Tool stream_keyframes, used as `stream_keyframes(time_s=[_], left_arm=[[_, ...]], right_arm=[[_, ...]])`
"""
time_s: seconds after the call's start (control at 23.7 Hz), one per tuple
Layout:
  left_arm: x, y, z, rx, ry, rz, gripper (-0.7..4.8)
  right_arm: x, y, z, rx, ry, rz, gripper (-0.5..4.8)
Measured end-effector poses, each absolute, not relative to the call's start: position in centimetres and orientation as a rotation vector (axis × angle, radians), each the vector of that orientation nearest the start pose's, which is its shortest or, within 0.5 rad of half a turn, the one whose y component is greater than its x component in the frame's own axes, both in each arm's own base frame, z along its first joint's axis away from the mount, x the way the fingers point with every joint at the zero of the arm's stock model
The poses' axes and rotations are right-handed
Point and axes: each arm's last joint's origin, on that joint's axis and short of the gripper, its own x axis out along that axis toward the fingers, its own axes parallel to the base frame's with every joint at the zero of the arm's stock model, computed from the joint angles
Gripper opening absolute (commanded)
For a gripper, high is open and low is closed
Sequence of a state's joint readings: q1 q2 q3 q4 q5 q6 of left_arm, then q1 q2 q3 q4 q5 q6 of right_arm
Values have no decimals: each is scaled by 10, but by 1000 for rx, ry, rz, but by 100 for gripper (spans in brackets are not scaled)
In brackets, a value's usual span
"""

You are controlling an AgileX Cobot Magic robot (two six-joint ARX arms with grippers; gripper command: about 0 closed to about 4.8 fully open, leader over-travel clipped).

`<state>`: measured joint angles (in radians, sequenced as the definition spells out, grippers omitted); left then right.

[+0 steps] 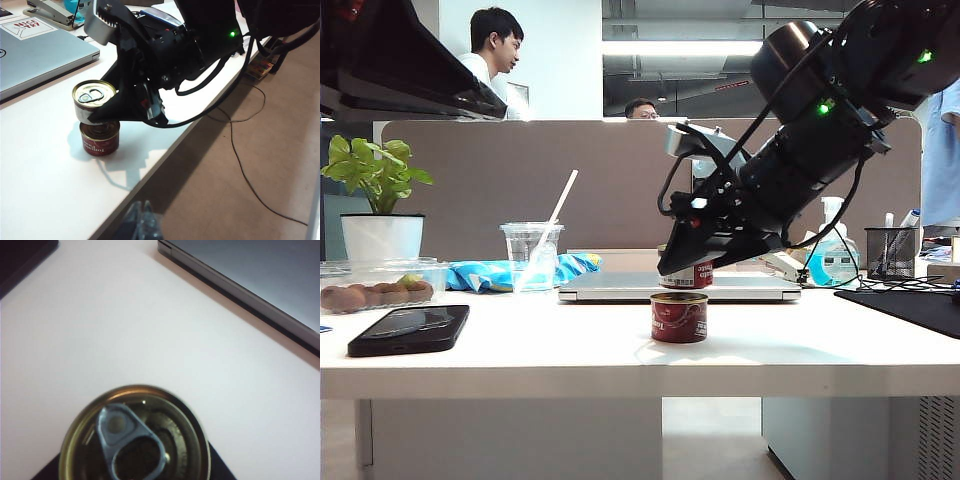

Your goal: Stack a can of tomatoes on the right onto the can of tomatoes on the left.

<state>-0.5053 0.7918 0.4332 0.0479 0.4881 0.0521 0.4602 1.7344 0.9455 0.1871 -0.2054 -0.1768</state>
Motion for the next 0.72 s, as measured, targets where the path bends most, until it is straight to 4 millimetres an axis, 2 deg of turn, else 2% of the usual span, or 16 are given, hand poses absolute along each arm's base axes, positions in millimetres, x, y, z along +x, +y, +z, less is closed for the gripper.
stream_keyframes(time_s=[0.3, 0.38, 0.42, 0.46, 0.63, 0.72], left_arm=[[146, -96, 233, 52, 298, -980, -3], [146, -96, 233, 54, 297, -971, -3], [146, -96, 233, 54, 298, -971, -3], [146, -96, 233, 54, 297, -971, -3], [146, -96, 233, 54, 298, -968, -3], [146, -96, 233, 55, 298, -968, -3]], right_arm=[[312, 167, 175, -252, 602, 716, 262], [312, 166, 175, -252, 603, 715, 299], [312, 166, 175, -252, 604, 715, 352], [312, 166, 175, -252, 605, 715, 379], [313, 168, 170, -244, 617, 744, 383], [313, 168, 164, -239, 637, 761, 419]])
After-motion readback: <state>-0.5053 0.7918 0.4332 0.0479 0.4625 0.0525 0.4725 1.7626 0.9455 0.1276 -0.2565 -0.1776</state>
